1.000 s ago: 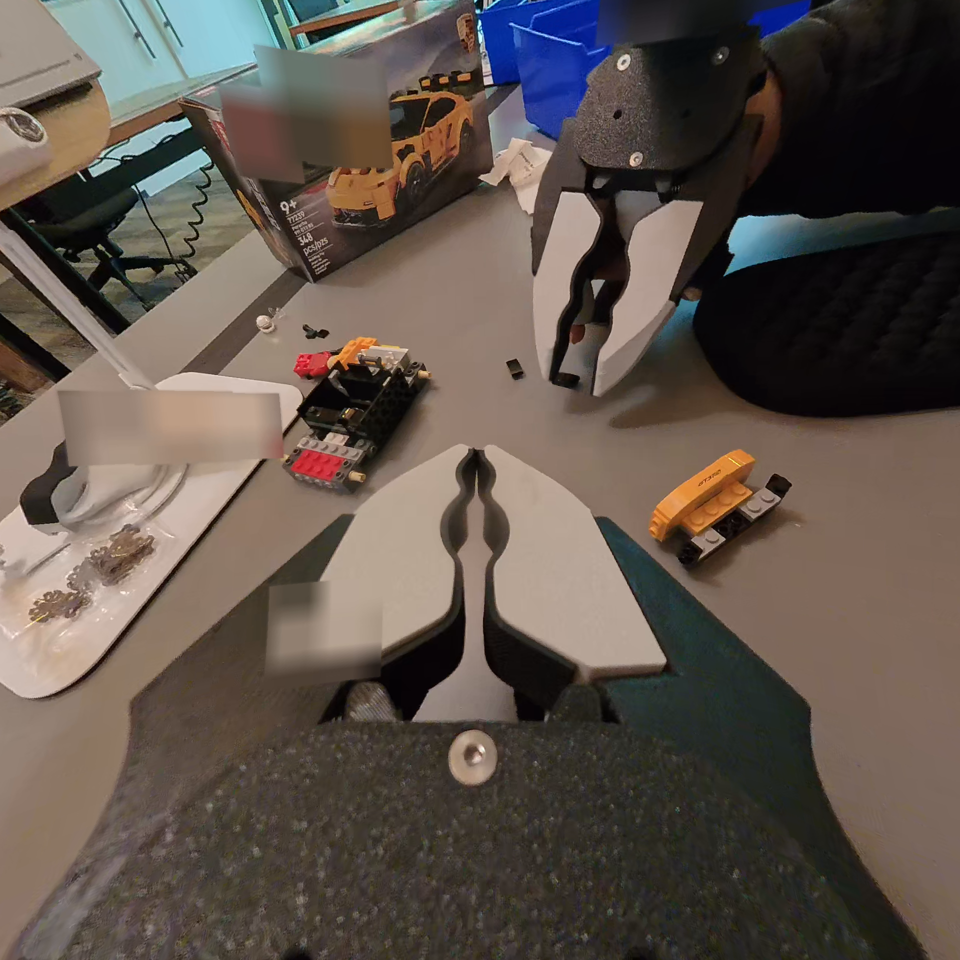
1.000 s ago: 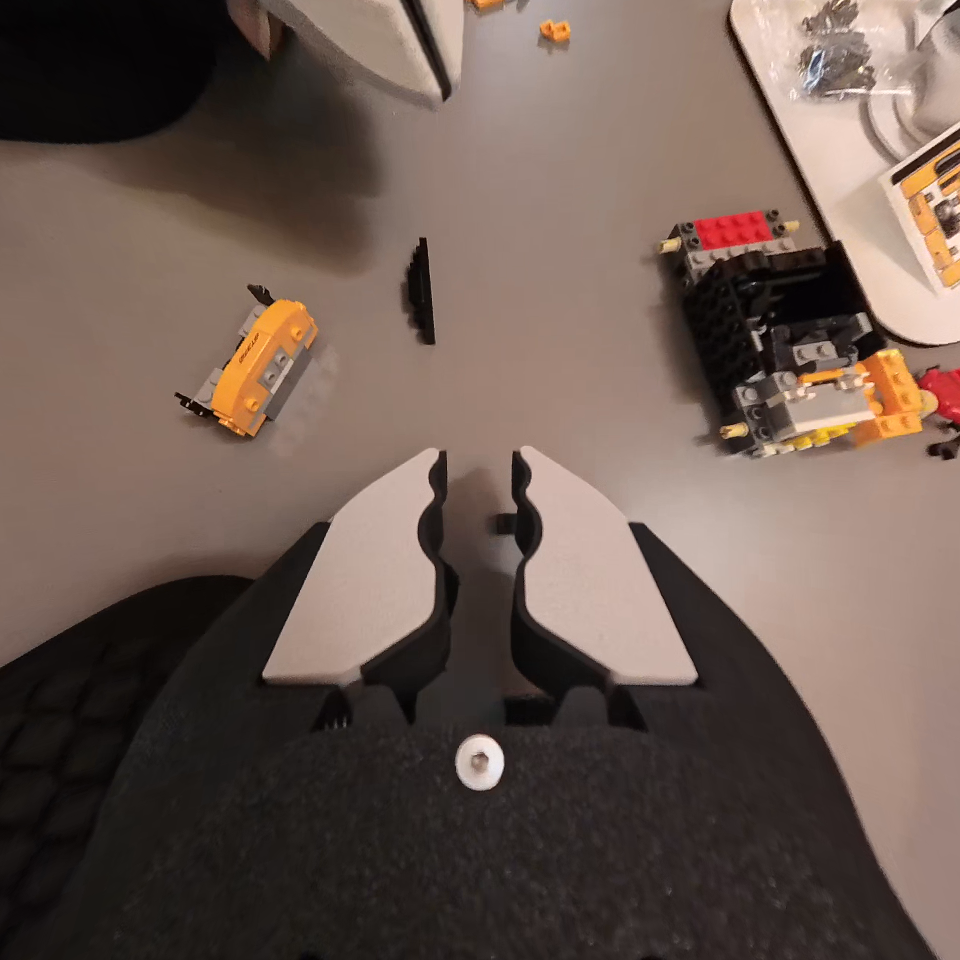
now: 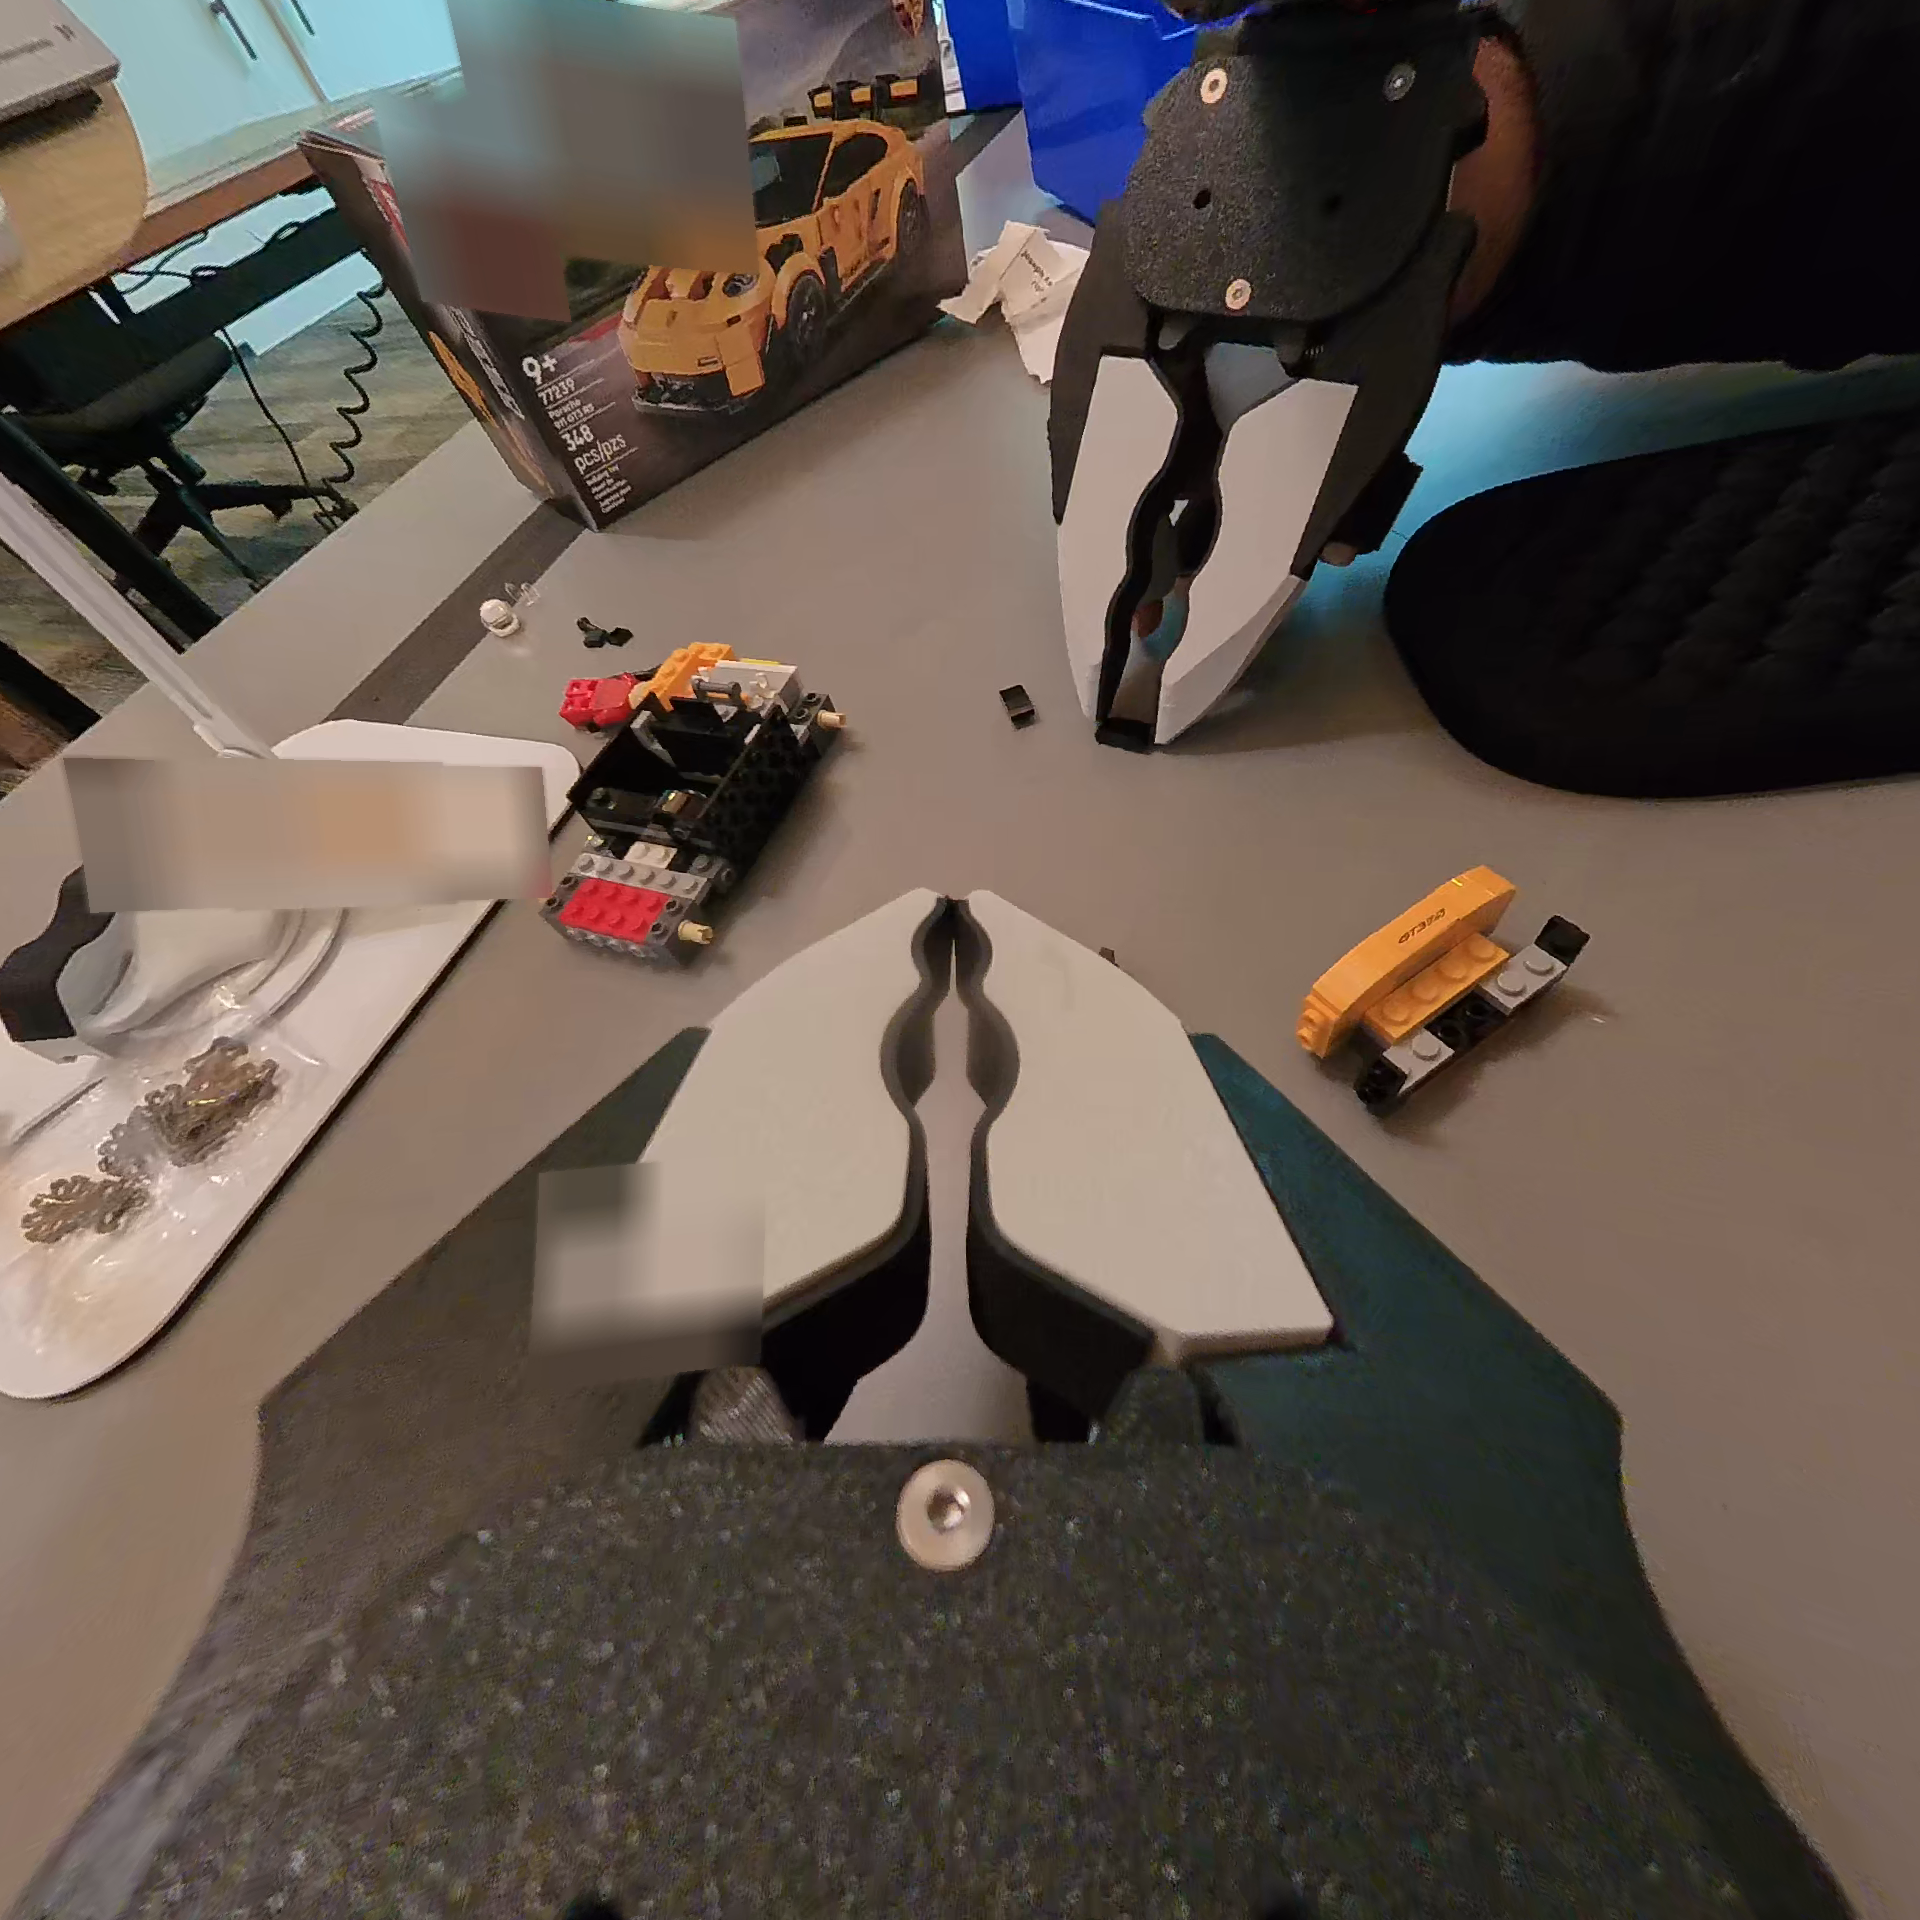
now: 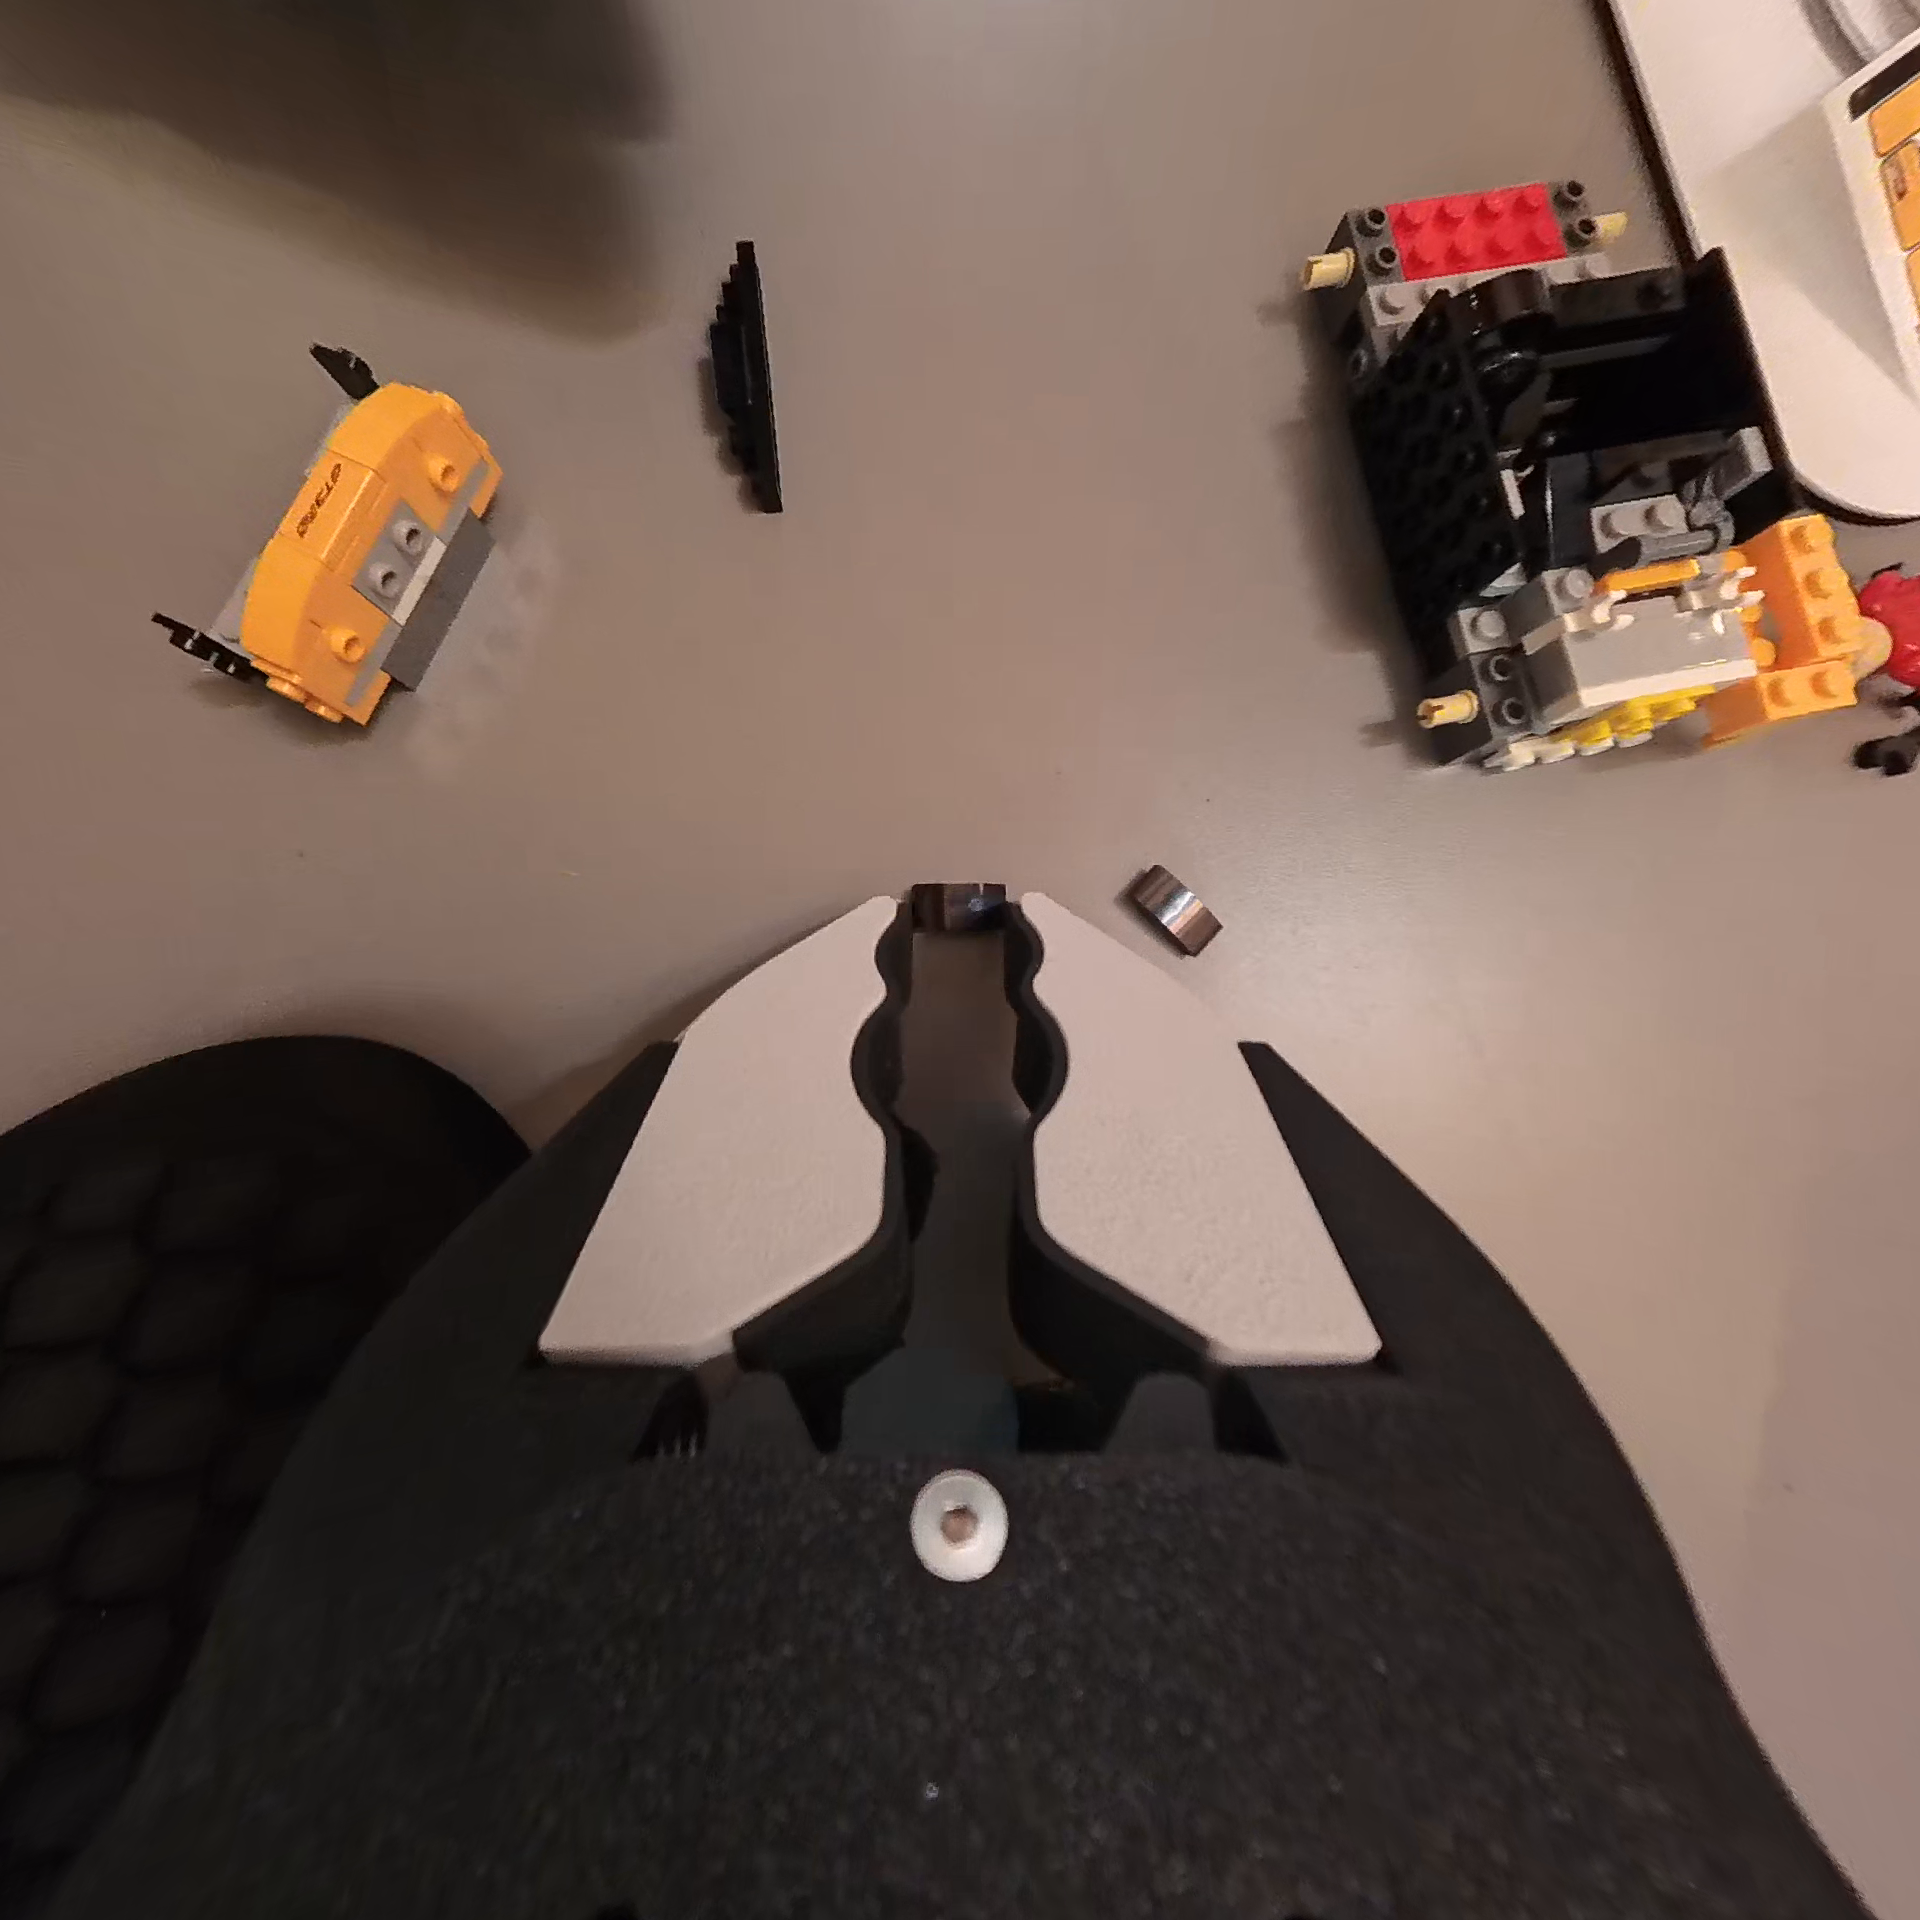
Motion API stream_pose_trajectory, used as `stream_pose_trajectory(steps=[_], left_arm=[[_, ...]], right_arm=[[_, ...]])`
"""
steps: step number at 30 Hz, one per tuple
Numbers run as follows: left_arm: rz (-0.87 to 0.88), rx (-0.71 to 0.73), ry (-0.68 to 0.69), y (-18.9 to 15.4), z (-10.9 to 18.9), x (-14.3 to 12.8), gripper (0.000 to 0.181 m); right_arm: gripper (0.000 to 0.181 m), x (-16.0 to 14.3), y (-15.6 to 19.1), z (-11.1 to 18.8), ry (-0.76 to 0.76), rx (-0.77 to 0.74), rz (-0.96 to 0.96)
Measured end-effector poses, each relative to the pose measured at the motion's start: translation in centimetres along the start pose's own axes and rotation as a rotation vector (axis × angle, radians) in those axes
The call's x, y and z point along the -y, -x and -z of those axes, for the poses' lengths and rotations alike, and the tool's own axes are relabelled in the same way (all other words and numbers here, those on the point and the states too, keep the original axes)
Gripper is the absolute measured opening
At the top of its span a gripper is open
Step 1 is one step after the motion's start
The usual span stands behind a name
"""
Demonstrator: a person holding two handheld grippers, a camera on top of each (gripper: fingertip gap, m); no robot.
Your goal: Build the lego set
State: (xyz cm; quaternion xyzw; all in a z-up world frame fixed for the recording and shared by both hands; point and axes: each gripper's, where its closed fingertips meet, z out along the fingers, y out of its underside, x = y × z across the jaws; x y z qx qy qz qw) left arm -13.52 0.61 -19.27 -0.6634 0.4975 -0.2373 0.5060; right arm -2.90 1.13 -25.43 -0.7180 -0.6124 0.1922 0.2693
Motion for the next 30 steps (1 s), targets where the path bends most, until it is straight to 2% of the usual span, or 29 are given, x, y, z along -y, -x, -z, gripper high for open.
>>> stream_pose_trajectory(steps=[3, 5, 8, 11, 16, 20, 23, 25, 26, 30], left_arm=[[0.011, -0.027, 0.003, -0.4, -0.1, -0.1, 0.000], [0.029, -0.060, -0.001, -0.9, -0.1, 0.0, 0.000], [0.073, -0.112, -0.020, -1.6, -0.1, 0.4, 0.000], [0.091, -0.113, -0.014, -1.4, -0.1, 0.2, 0.000], [0.091, -0.117, -0.005, -1.5, -0.2, 0.1, 0.000], [0.093, -0.116, 0.007, -1.4, -0.3, -0.1, 0.000], [0.095, -0.112, 0.016, -1.4, -0.3, -0.3, 0.000], [0.094, -0.109, 0.019, -1.3, -0.3, -0.3, 0.000], [0.093, -0.108, 0.019, -1.3, -0.3, -0.3, 0.000], [0.101, -0.101, 0.048, -1.1, -0.4, -0.8, 0.000]], right_arm=[[0.013, 0.4, 0.3, 0.0, -0.024, 0.007, 0.032], [0.002, 1.9, 0.6, 0.4, -0.116, 0.008, 0.060], [0.003, 3.7, 1.3, 0.9, -0.210, 0.023, 0.092], [0.008, 3.1, 0.8, 0.3, -0.149, 0.001, 0.113], [0.002, 3.4, 0.8, 0.5, -0.177, 0.020, 0.099], [0.018, 3.2, 1.5, -0.4, -0.119, 0.062, 0.070], [0.022, 3.5, 1.8, -1.8, -0.075, 0.053, 0.053], [0.017, 3.4, 1.5, -2.6, -0.026, 0.029, 0.035], [0.008, 3.6, 1.5, -2.7, -0.026, 0.041, 0.016], [0.007, 3.9, 1.6, -2.6, -0.019, 0.055, 0.024]])
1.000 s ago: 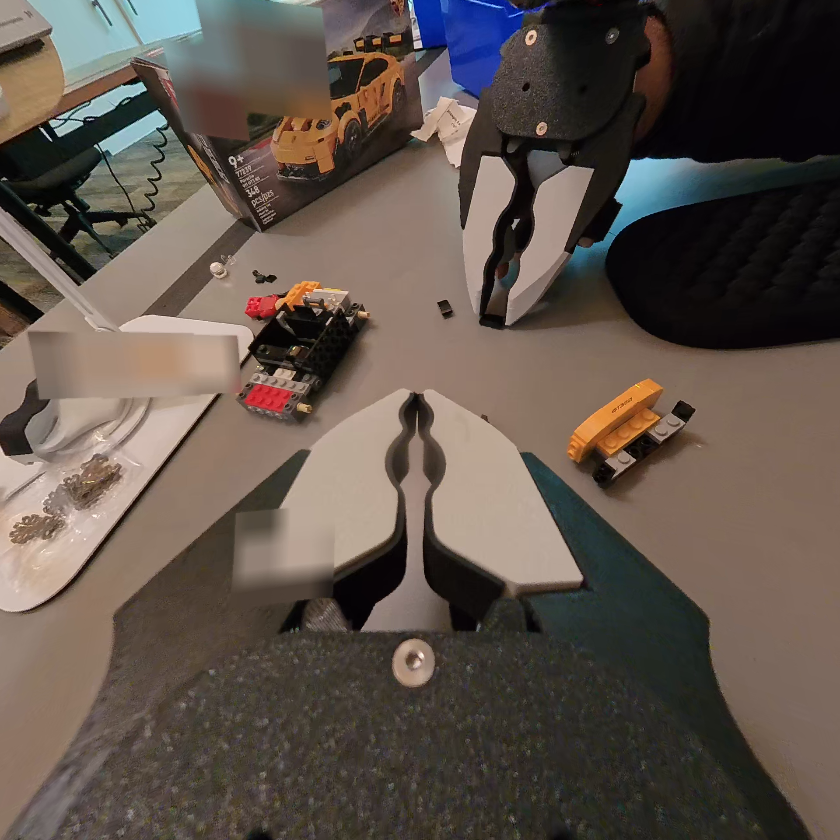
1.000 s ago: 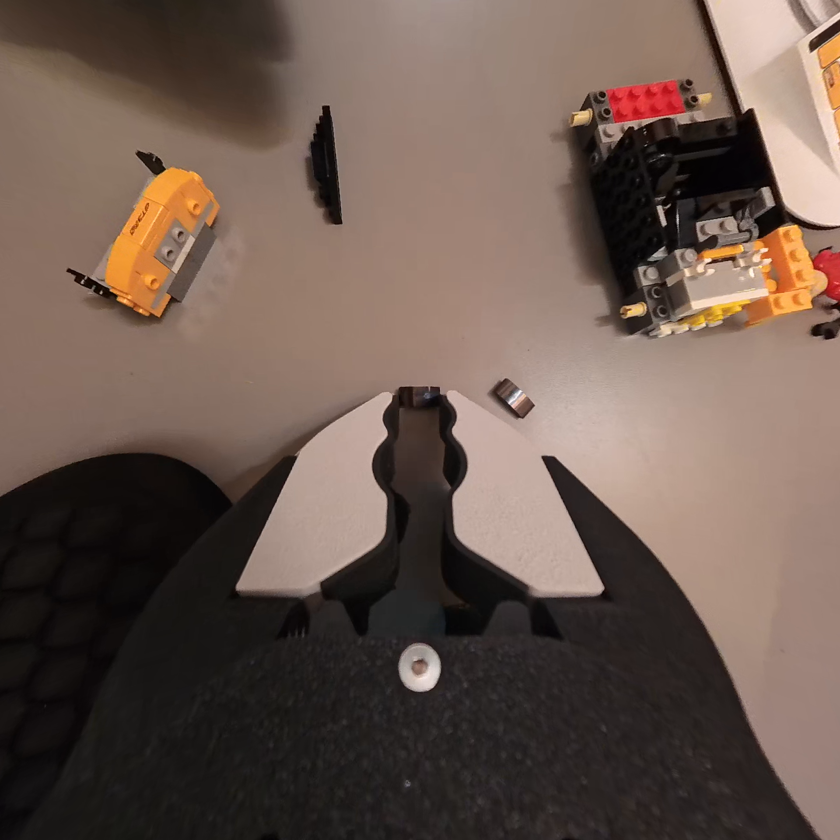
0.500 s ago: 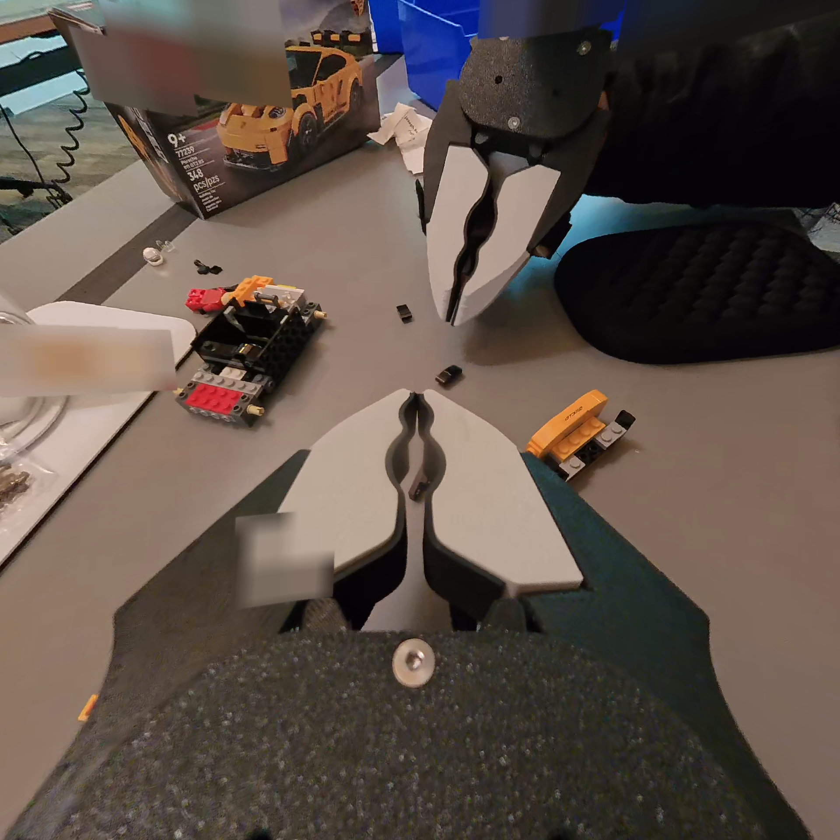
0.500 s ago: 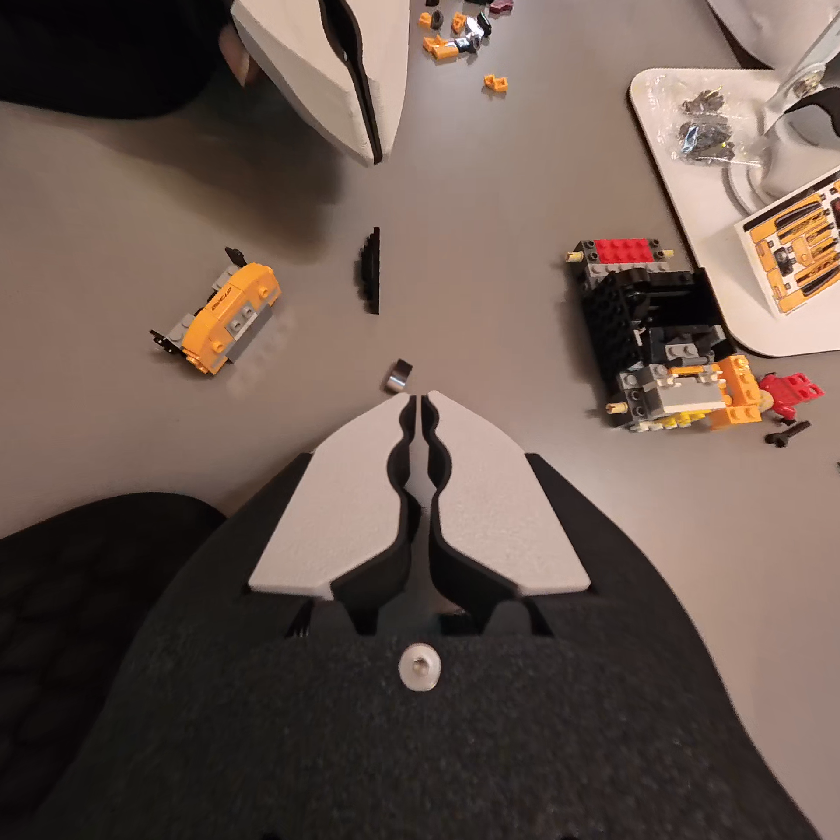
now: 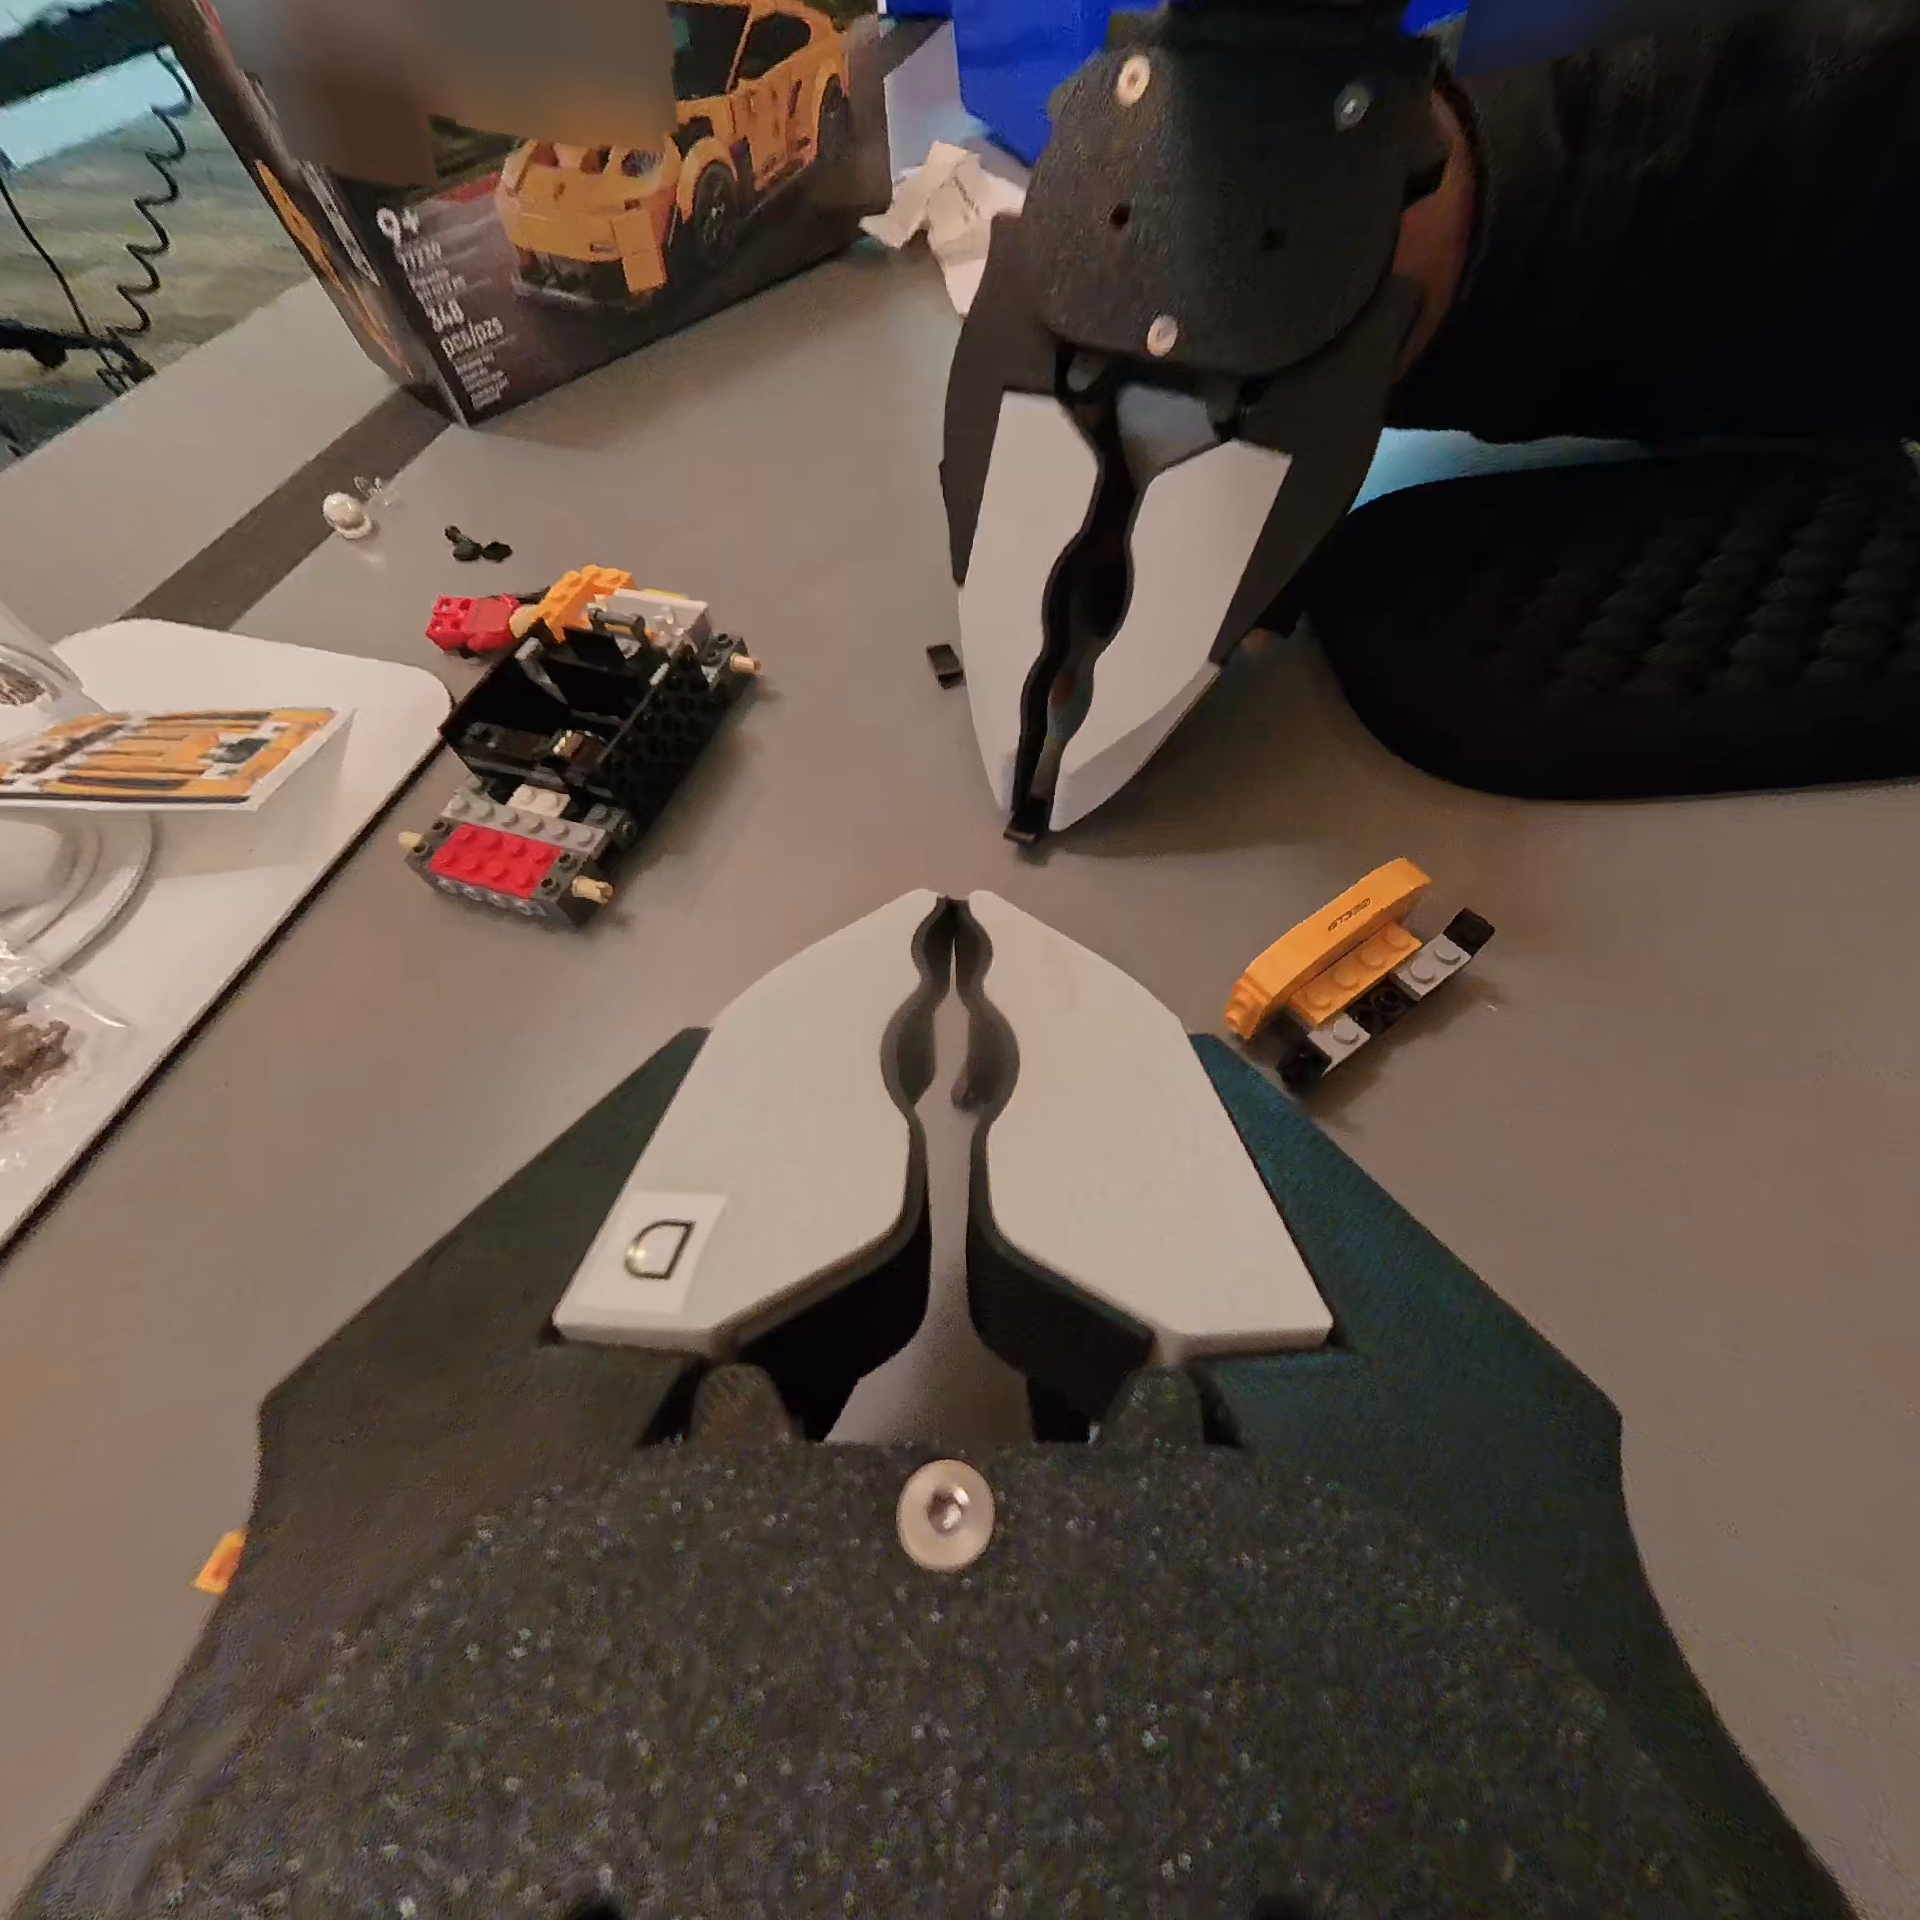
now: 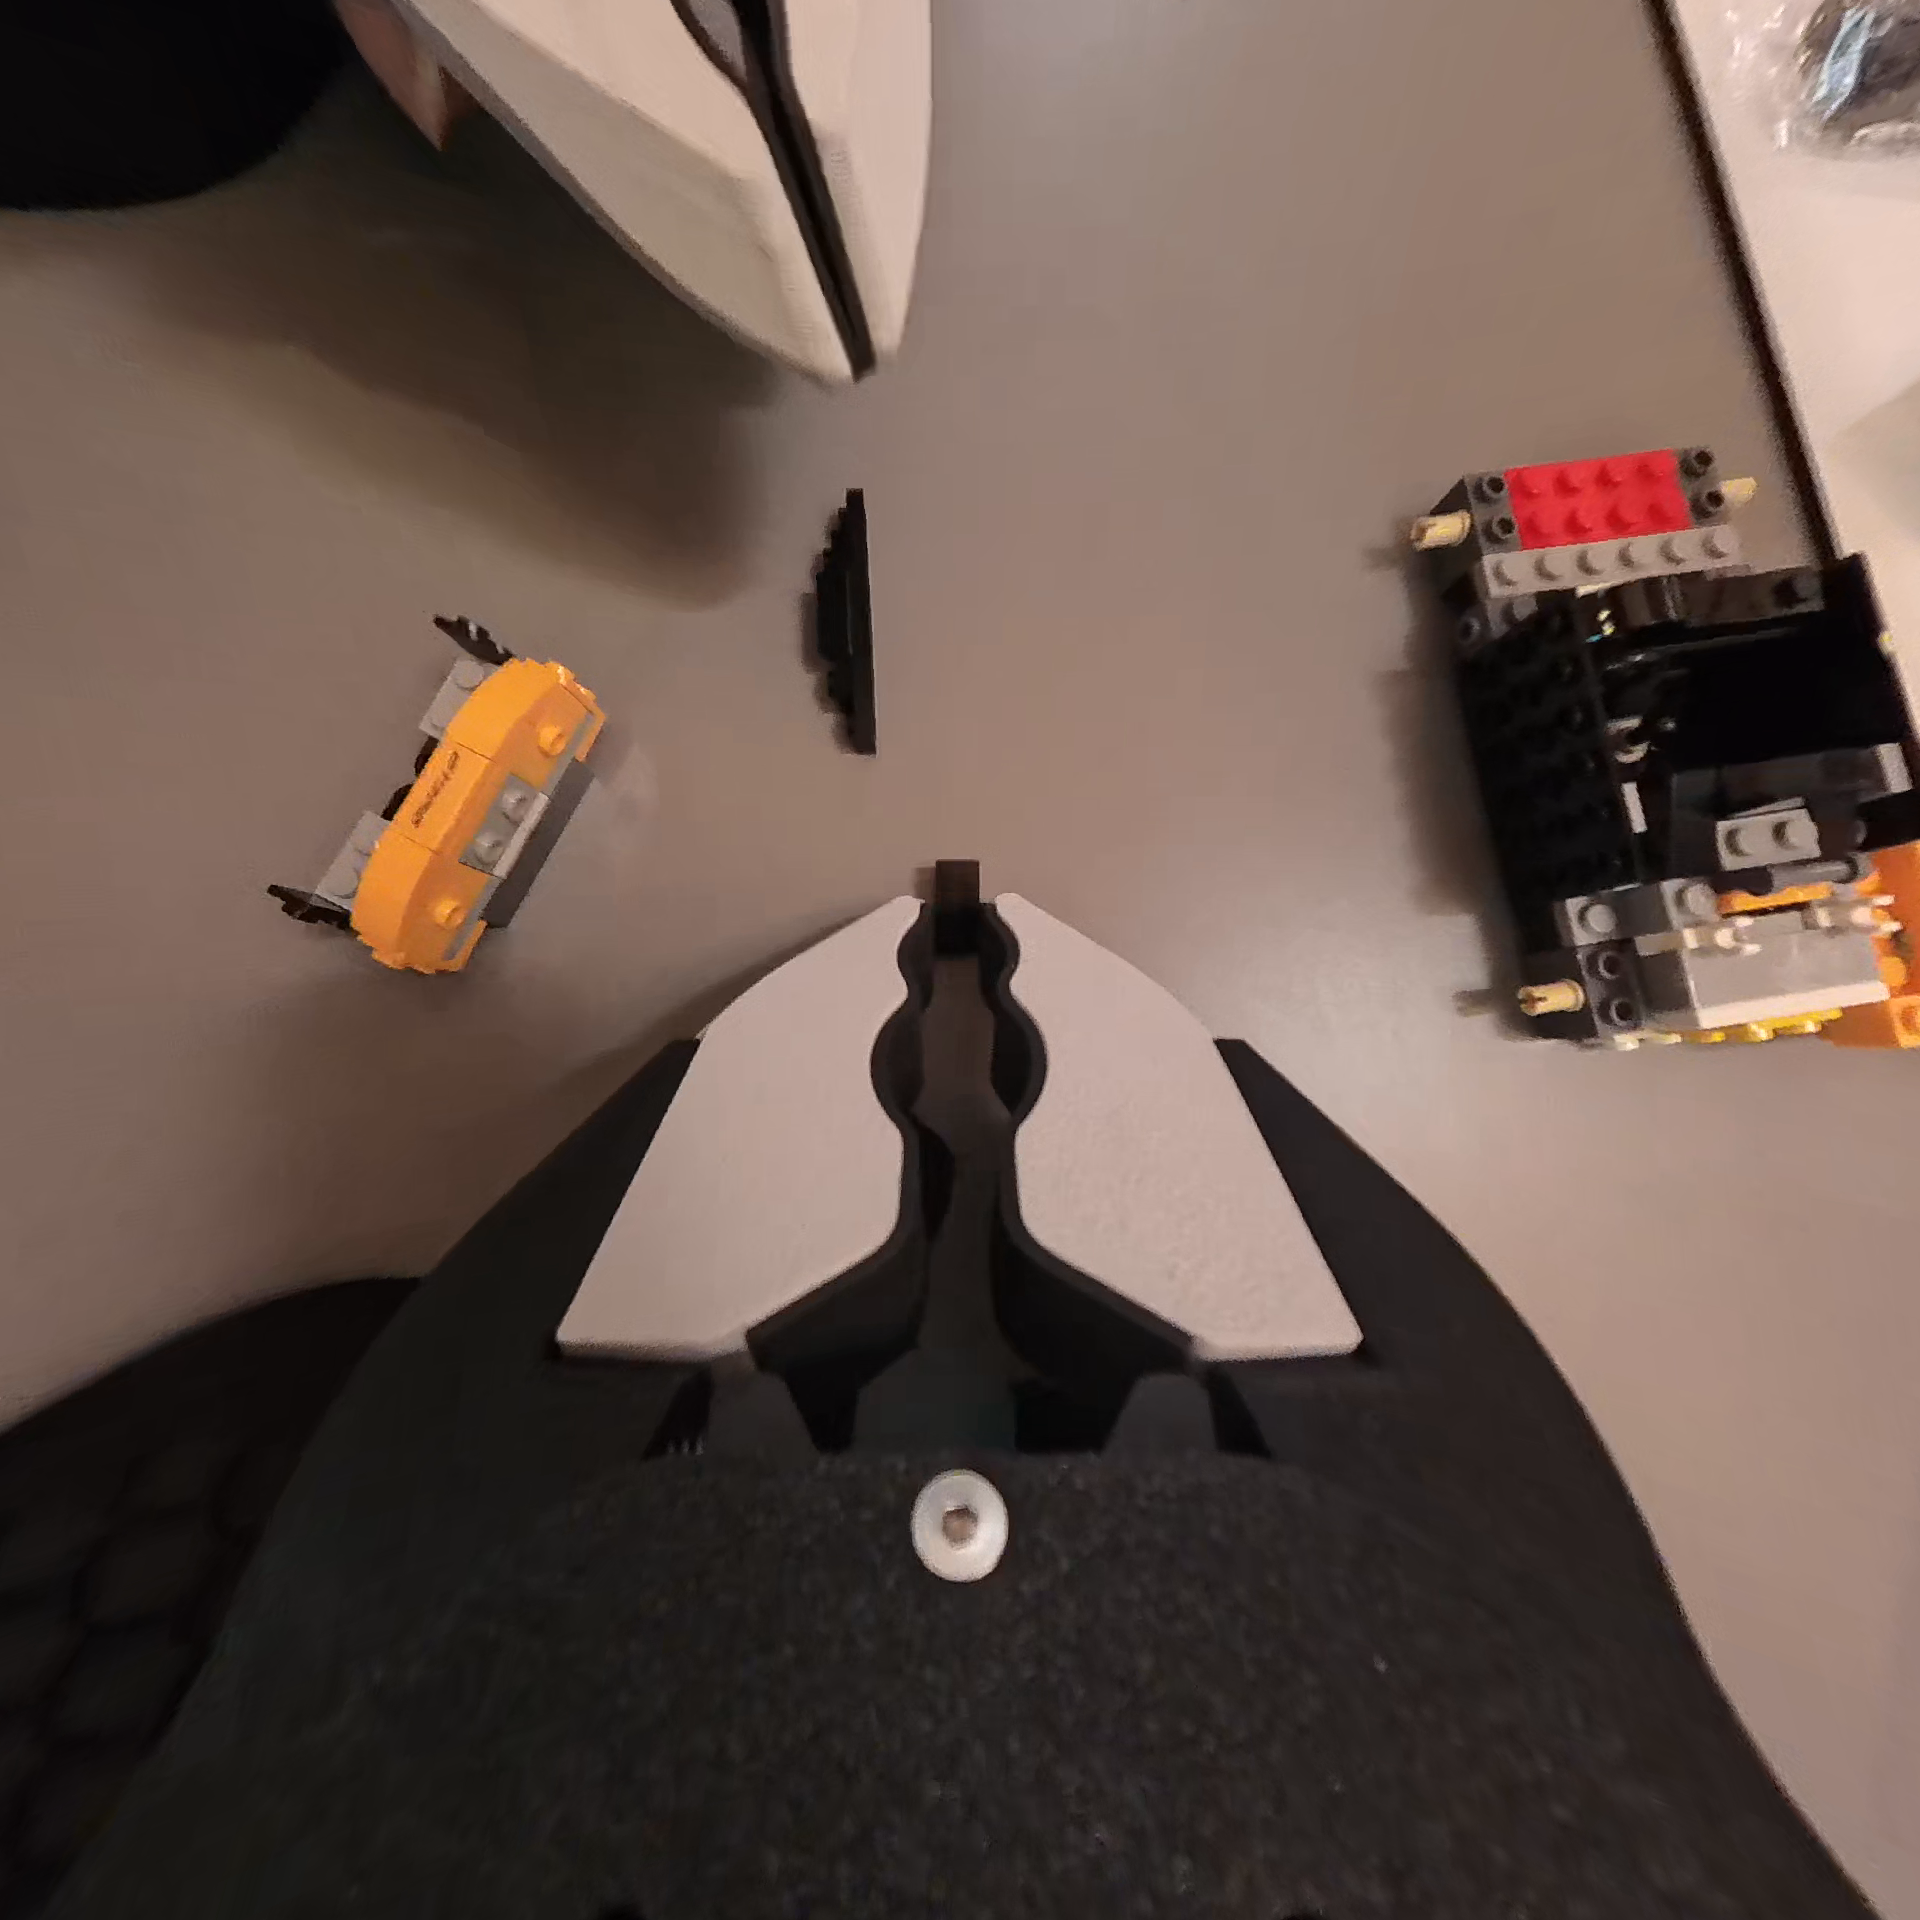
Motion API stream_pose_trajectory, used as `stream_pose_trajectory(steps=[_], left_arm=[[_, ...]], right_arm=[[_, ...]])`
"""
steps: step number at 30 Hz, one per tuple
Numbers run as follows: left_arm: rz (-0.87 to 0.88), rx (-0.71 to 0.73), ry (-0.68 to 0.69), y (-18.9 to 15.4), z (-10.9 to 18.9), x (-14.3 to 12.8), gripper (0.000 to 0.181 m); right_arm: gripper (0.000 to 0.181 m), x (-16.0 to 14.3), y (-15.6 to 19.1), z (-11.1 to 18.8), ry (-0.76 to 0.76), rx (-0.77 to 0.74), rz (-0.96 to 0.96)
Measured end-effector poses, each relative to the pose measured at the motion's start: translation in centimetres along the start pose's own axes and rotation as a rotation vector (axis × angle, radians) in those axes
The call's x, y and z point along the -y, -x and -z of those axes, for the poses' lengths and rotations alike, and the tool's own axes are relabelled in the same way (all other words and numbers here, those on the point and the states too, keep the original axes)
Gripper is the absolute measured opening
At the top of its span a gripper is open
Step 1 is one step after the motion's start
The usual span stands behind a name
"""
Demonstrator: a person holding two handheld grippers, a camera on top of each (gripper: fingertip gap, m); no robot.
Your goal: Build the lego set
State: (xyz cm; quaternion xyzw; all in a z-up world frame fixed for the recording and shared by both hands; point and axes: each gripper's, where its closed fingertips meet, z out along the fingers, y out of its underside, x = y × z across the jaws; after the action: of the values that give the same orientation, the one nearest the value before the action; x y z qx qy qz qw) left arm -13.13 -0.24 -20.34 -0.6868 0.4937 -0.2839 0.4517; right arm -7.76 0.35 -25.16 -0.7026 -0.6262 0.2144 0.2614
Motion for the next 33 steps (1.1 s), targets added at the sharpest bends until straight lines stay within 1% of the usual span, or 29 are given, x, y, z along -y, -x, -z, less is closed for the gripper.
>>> stream_pose_trajectory(steps=[1, 4, 6, 8, 11, 13, 15, 17, 18, 20, 21, 23, 27, 29, 33], left_arm=[[0.007, -0.009, 0.016, -0.1, -0.1, -0.3, 0.000], [0.016, -0.069, 0.092, -0.8, -0.5, -1.7, 0.013], [-0.019, -0.074, 0.154, -1.0, -0.8, -2.8, 0.026], [-0.078, -0.065, 0.203, -1.1, -1.0, -3.6, 0.029], [-0.148, -0.038, 0.254, -0.8, -1.4, -4.3, 0.025], [-0.136, -0.068, 0.274, -1.0, -1.7, -4.5, 0.014], [-0.105, -0.096, 0.292, -1.2, -1.8, -4.5, 0.009], [0.034, -0.176, 0.336, -1.9, -1.6, -4.5, 0.009], [0.147, -0.243, 0.346, -2.5, -1.5, -4.2, 0.009], [0.381, -0.425, 0.384, -3.9, -1.0, -3.8, 0.009], [0.461, -0.478, 0.412, -4.2, -0.9, -3.8, 0.009], [0.530, -0.519, 0.472, -4.0, -0.8, -4.0, 0.009], [0.499, -0.455, 0.550, -2.5, -1.0, -4.5, 0.009], [0.477, -0.416, 0.557, -1.9, -1.1, -4.5, 0.010], [0.452, -0.309, 0.533, -0.2, -0.8, -4.6, 0.020]], right_arm=[[0.007, 0.4, 0.2, 0.2, -0.034, 0.016, -0.011], [0.007, 2.4, 1.0, 1.2, -0.191, 0.084, -0.053], [0.007, 3.5, 1.5, 2.0, -0.283, 0.155, -0.126], [0.007, 4.1, 1.6, 2.4, -0.348, 0.204, -0.191], [0.007, 4.2, 1.2, 2.6, -0.369, 0.203, -0.208], [0.007, 4.2, 1.3, 2.6, -0.381, 0.205, -0.203], [0.007, 4.3, 1.3, 2.7, -0.387, 0.211, -0.204], [0.007, 4.2, 1.4, 2.9, -0.389, 0.214, -0.197], [0.007, 4.3, 1.5, 3.0, -0.389, 0.218, -0.194], [0.007, 4.1, 1.8, 3.2, -0.374, 0.237, -0.189], [0.007, 4.0, 2.0, 3.1, -0.361, 0.242, -0.183], [0.007, 3.7, 2.4, 2.9, -0.332, 0.233, -0.153], [0.007, 3.1, 3.2, 2.0, -0.264, 0.215, -0.083], [0.007, 2.9, 3.4, 1.6, -0.250, 0.216, -0.076], [0.007, 2.7, 3.3, 1.4, -0.241, 0.214, -0.082]])
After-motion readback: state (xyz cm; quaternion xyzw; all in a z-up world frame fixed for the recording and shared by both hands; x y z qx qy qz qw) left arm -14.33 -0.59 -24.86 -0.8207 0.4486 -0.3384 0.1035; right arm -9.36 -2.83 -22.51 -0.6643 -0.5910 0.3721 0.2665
